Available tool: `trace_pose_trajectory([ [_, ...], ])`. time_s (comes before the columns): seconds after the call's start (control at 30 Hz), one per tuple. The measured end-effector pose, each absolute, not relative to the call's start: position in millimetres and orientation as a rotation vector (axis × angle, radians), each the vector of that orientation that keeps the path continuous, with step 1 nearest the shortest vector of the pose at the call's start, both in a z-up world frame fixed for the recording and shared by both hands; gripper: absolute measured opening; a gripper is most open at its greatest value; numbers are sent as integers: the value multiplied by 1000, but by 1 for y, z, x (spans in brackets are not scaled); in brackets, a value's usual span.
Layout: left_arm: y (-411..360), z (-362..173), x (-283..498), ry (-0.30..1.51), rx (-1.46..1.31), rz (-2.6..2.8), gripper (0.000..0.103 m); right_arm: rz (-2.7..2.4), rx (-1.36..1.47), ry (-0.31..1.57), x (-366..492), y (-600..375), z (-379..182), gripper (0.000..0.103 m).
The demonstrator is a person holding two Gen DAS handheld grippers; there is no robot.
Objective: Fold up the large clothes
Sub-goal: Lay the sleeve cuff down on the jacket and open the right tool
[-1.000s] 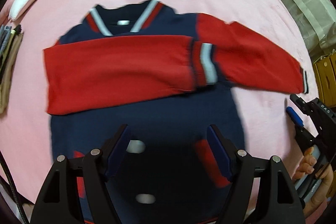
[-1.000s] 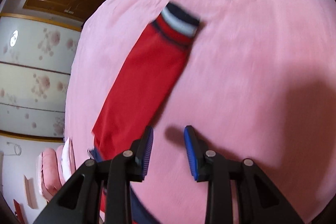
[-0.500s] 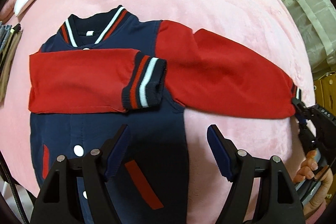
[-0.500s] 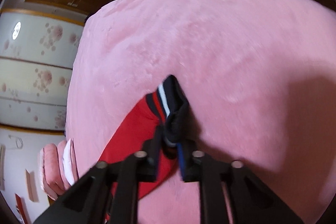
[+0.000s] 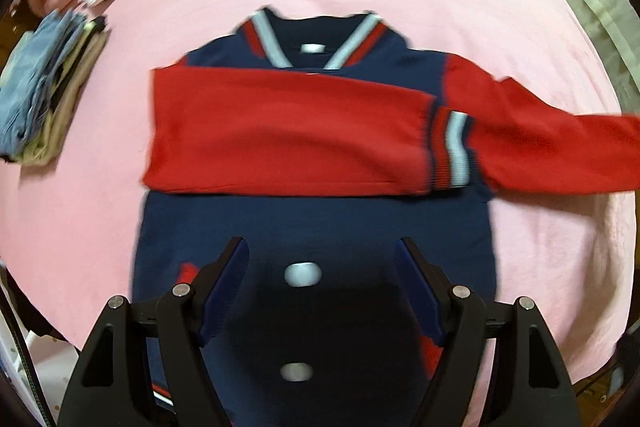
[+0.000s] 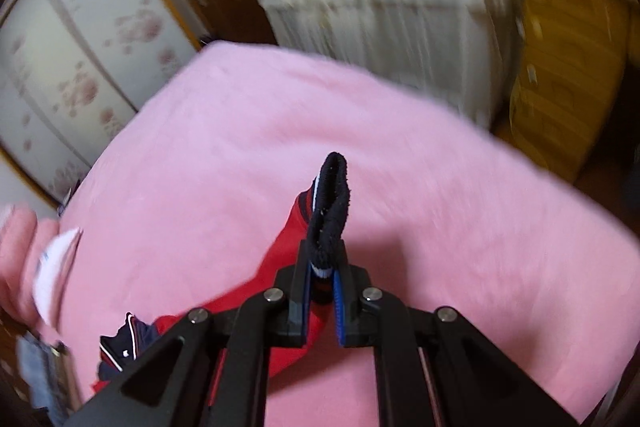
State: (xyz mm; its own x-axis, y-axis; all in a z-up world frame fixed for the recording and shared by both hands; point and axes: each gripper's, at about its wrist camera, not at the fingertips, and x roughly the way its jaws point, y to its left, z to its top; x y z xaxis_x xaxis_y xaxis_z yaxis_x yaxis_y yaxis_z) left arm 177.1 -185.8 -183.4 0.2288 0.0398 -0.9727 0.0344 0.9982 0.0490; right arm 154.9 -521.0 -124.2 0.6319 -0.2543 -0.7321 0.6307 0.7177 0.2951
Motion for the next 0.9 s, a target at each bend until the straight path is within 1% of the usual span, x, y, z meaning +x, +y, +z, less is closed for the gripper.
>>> trace_pose_trajectory([
  [0.1,-150,-184,176,1342,63,18,74,-496,442,650,168,-482,-89,8],
  [0.23,-109,-188,183,1341,56,27,74,-397,349,593,183,-422,-56,8],
  [0.33,-73,-191,192,1340,48,32,74,-300,313,568,190,-371,-40,8],
  [0.43,-44,-185,193,1334,34,36,74,-186,285,573,199,-316,-39,8],
  [0.5,-22,-187,199,1336,33,41,74,-125,254,610,207,-278,-49,8],
  [0.6,2,-190,205,1342,23,45,74,-70,206,717,221,-229,-77,9],
  [0.73,23,-193,211,1341,3,46,74,20,197,866,232,-177,-139,9],
  [0.83,31,-195,215,1335,-4,34,74,114,328,950,234,-169,-175,16],
  [0.87,31,-195,215,1329,-4,24,74,135,361,979,235,-169,-185,23],
  [0.9,31,-195,217,1324,-1,11,74,150,372,996,234,-168,-191,27],
])
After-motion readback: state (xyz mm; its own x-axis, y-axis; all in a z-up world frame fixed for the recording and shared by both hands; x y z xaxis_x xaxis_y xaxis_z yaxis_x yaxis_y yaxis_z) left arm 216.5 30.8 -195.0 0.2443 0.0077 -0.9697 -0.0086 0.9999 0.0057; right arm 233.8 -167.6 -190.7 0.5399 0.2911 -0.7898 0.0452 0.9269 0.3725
